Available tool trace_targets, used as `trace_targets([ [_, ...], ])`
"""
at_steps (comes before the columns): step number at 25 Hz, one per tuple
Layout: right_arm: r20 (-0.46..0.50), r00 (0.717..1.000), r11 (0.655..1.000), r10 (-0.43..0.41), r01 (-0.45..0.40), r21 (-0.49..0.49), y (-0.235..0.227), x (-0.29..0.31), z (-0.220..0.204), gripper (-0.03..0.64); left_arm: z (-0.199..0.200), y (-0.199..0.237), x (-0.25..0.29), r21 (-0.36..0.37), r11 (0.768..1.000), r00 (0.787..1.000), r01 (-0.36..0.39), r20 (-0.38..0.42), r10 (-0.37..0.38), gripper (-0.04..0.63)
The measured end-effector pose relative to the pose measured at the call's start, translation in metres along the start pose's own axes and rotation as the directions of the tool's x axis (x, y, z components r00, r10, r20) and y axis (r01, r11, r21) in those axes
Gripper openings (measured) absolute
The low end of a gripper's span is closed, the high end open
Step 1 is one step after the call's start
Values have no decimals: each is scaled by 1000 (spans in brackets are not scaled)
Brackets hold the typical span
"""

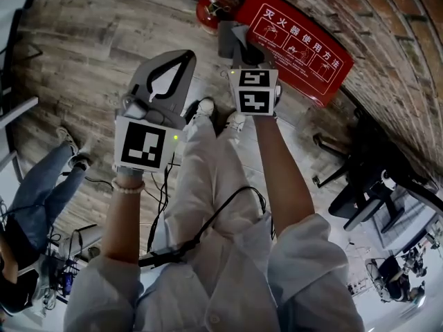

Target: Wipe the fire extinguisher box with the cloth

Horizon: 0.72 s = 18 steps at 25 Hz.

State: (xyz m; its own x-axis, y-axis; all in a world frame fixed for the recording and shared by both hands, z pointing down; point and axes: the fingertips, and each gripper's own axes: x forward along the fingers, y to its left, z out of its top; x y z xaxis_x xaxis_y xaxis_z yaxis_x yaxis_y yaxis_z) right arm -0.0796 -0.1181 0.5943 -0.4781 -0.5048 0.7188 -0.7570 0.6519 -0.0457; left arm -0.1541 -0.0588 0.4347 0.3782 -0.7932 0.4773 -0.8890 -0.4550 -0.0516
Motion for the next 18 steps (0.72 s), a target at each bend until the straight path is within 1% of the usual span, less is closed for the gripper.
trace_targets([
  [10, 7, 1000, 1000, -1, 1, 4, -7, -4, -3, 26, 5, -8, 8, 9, 1000, 1000, 14, -1, -14, -2],
  [18, 10, 1000, 1000, -21, 21, 22, -20, -11, -10, 26, 9, -19, 15, 25, 999, 999, 35, -1, -35, -3],
])
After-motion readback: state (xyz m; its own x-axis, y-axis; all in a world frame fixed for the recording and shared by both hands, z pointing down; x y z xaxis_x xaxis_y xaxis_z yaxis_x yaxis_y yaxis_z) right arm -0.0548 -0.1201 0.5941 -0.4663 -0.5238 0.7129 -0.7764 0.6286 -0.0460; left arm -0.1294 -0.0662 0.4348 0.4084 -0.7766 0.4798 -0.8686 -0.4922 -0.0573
